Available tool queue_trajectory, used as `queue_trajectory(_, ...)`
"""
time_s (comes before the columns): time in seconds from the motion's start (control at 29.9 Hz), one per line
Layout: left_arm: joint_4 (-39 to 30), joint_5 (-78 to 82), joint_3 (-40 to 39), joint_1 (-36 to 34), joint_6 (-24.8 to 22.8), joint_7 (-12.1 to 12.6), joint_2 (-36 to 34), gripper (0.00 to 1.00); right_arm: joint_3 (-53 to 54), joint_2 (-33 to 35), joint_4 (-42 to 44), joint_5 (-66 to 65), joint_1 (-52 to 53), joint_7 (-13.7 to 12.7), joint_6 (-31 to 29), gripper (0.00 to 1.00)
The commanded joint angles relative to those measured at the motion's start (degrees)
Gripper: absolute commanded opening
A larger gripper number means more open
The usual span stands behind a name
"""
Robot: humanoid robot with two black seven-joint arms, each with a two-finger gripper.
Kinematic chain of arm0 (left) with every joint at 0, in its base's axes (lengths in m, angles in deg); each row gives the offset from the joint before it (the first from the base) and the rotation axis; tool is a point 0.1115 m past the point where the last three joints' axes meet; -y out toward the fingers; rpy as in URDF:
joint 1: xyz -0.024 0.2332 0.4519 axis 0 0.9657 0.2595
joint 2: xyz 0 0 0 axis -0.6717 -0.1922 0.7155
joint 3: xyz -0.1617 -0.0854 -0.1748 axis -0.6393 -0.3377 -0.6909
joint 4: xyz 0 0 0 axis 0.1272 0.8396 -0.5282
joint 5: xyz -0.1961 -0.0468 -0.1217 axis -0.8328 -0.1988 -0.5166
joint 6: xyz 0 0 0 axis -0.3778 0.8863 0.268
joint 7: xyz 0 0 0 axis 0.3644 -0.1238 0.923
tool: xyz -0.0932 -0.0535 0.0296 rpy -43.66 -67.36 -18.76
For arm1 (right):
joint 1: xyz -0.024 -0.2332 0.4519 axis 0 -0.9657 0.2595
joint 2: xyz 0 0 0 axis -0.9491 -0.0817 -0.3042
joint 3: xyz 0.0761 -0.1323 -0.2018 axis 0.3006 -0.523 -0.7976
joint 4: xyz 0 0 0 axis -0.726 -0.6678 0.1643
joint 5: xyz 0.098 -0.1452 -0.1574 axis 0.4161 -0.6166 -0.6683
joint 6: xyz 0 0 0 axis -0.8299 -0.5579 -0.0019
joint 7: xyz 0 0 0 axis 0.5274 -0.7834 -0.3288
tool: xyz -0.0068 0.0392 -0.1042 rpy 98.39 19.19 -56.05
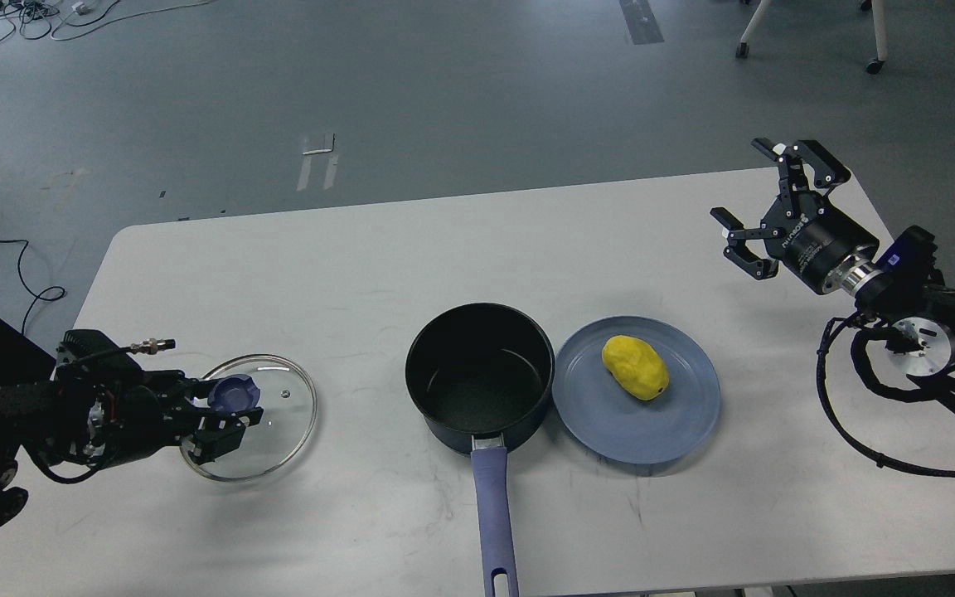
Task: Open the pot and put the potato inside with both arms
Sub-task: 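Lift the lid off the saucepan and set it on the table, then release the lid, raise the left arm, move right gripper over potato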
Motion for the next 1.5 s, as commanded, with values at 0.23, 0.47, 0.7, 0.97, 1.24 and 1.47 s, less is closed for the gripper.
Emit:
queue_trajectory(0.23,0.68,-0.17,-0.13,0.91,-0.03,0.00,1.32,0.70,-0.10,0.04,-0.08,-0.09,0.19,0.00,0.00,1.00)
queue_trajectory(0.47,0.68,-0.17,-0.21,1.26,-0.03,0.00,1.41,0.73,-0.10,0.04,0.01,-0.09,0.28,0.00,0.00,1.00)
queue_trajectory(0.7,-0.10,-5.50,-1.18,0.82,-0.11,0.00,0.53,0.97,-0.19,0.48,-0.17,-1.14,0.89,0.00,0.00,1.00)
queue_trajectory(0.97,-0.55,-29.12,-3.03,-3.66,-4.75,0.00,-1.23,0.97,-0.28,5.65,-5.08,-15.18,7.20,0.00,0.00,1.00)
queue_trajectory(1.24,-0.63,-64.10,-4.78,-7.53,-13.02,0.00,-2.81,0.98,-16.32,11.81,-14.91,-31.70,25.11,0.00,0.00,1.00)
queue_trajectory(1.47,-3.26,-81.97,-11.98,-7.53,-15.41,0.00,-2.90,0.98,-30.58,12.70,-23.27,-47.88,40.34,0.00,0.00,1.00)
